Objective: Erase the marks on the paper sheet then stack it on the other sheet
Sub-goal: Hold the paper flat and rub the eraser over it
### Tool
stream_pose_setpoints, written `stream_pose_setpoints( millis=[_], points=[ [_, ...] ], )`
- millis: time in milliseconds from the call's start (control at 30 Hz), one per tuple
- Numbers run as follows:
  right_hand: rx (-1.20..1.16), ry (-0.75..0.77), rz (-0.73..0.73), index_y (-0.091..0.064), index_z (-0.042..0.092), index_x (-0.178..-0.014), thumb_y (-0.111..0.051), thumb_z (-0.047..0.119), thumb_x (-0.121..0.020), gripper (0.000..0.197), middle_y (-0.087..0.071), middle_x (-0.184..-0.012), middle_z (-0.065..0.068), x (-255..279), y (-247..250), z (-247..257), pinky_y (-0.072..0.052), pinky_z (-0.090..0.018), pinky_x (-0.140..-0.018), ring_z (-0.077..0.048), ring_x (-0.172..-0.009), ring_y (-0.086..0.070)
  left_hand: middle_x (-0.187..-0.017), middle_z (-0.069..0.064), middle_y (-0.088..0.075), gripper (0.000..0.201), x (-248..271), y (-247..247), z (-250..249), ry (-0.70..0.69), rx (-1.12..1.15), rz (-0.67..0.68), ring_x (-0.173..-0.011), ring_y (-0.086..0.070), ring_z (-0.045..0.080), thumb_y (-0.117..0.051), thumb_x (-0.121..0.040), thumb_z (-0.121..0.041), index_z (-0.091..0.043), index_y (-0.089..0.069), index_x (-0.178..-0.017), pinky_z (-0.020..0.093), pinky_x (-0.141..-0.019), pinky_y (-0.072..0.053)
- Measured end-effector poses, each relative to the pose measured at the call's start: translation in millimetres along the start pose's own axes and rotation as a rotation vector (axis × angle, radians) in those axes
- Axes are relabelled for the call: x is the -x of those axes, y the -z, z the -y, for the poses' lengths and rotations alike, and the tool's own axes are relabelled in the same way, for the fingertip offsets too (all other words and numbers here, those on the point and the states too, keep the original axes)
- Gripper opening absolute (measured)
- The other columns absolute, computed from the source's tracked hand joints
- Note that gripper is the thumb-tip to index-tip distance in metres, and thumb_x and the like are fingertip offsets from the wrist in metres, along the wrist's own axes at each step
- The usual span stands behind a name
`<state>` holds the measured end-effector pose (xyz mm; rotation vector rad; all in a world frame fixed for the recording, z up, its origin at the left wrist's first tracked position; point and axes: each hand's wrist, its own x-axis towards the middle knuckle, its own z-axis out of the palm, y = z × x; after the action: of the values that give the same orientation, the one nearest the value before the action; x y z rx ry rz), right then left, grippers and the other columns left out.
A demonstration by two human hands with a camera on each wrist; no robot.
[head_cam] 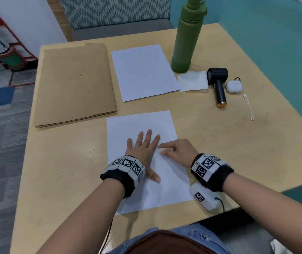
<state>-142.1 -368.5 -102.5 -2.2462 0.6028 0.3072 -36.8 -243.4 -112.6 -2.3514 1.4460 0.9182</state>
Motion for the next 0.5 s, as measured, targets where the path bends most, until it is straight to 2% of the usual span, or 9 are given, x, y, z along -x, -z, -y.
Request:
stream_pose_setpoints(
  millis=[67, 133, 167, 200, 233, 300, 367, 400, 500],
  points=[
    [0.009, 0.03, 0.134, -0.065, 0.024, -0.116, -0.06, 0.029, -0.086, 0.03, -0.066, -0.119, 0.0, 17, -6, -6, -0.041, -0.02, -0.093, -0.01, -0.107, -0.06, -0.151, 0.004, 0.035, 0.144, 0, 0, 0, 0.002, -0.005, 0.001, -0.142, 0.024, 0.03, -0.075, -0.053, -0.07, -0.026, 0.025, -0.146, 0.058, -0.112, 0.004],
    [0.035, 0.031, 0.288, -0.065, 0.026, -0.115, -0.06, 0.029, -0.086, 0.029, -0.07, -0.096, 0.006, 34, -8, -9, -0.04, -0.011, -0.074, 0.004, -0.079, -0.057, -0.151, 0.004, 0.035, 0.144, -1, -2, 0, 0.006, -0.007, 0.005, -0.142, 0.024, 0.03, -0.075, -0.052, -0.071, -0.026, 0.026, -0.145, 0.058, -0.112, 0.004],
    [0.061, 0.03, 0.327, -0.065, 0.028, -0.114, -0.06, 0.031, -0.086, 0.029, -0.065, -0.079, 0.009, 35, -5, -9, -0.037, -0.011, -0.066, 0.005, -0.067, -0.05, -0.151, 0.004, 0.035, 0.144, -1, -2, 0, 0.008, -0.008, 0.004, -0.142, 0.024, 0.03, -0.074, -0.053, -0.071, -0.026, 0.027, -0.145, 0.058, -0.112, 0.005],
    [0.084, 0.029, 0.318, -0.065, 0.03, -0.113, -0.06, 0.032, -0.086, 0.028, -0.057, -0.069, 0.012, 31, -2, -8, -0.035, -0.013, -0.063, 0.004, -0.062, -0.046, -0.151, 0.004, 0.036, 0.144, -1, -1, 0, 0.009, -0.005, 0.002, -0.142, 0.025, 0.03, -0.074, -0.053, -0.071, -0.026, 0.027, -0.145, 0.058, -0.112, 0.005],
    [0.094, 0.026, 0.271, -0.065, 0.03, -0.113, -0.06, 0.033, -0.085, 0.029, -0.055, -0.068, 0.014, 23, 2, -7, -0.036, -0.016, -0.065, 0.003, -0.063, -0.045, -0.151, 0.004, 0.036, 0.143, -1, 0, 0, 0.009, -0.001, 0.002, -0.142, 0.025, 0.03, -0.074, -0.054, -0.07, -0.026, 0.027, -0.145, 0.058, -0.112, 0.005],
    [0.039, -0.005, 0.124, -0.065, 0.028, -0.114, -0.061, 0.032, -0.085, 0.03, -0.065, -0.091, 0.012, 8, 8, -4, -0.039, -0.021, -0.079, -0.002, -0.08, -0.052, -0.151, 0.003, 0.035, 0.142, -1, 1, 0, 0.009, -0.001, 0.003, -0.142, 0.025, 0.029, -0.075, -0.055, -0.069, -0.026, 0.027, -0.145, 0.058, -0.113, 0.004],
    [-0.019, -0.026, 0.026, -0.065, 0.025, -0.115, -0.062, 0.03, -0.085, 0.03, -0.067, -0.115, 0.001, 2, 8, -6, -0.039, -0.022, -0.088, -0.008, -0.096, -0.053, -0.151, 0.003, 0.035, 0.141, 0, 1, -1, 0.012, 0.001, 0.009, -0.142, 0.025, 0.029, -0.075, -0.056, -0.069, -0.027, 0.027, -0.145, 0.058, -0.113, 0.004],
    [-0.016, -0.016, 0.038, -0.065, 0.024, -0.115, -0.062, 0.029, -0.085, 0.031, -0.065, -0.119, -0.002, 4, 6, -8, -0.037, -0.021, -0.089, -0.009, -0.101, -0.054, -0.151, 0.003, 0.035, 0.142, 0, 1, -1, 0.013, 0.004, 0.012, -0.142, 0.025, 0.029, -0.075, -0.055, -0.068, -0.027, 0.027, -0.145, 0.058, -0.113, 0.004],
    [0.009, 0.041, 0.235, -0.065, 0.023, -0.116, -0.062, 0.029, -0.085, 0.031, -0.064, -0.122, 0.002, 22, 1, -21, -0.037, -0.017, -0.092, -0.008, -0.112, -0.057, -0.151, 0.002, 0.036, 0.143, -1, 0, -1, 0.01, 0.02, 0.017, -0.142, 0.026, 0.028, -0.076, -0.054, -0.068, -0.027, 0.028, -0.144, 0.058, -0.113, 0.005]
  ],
)
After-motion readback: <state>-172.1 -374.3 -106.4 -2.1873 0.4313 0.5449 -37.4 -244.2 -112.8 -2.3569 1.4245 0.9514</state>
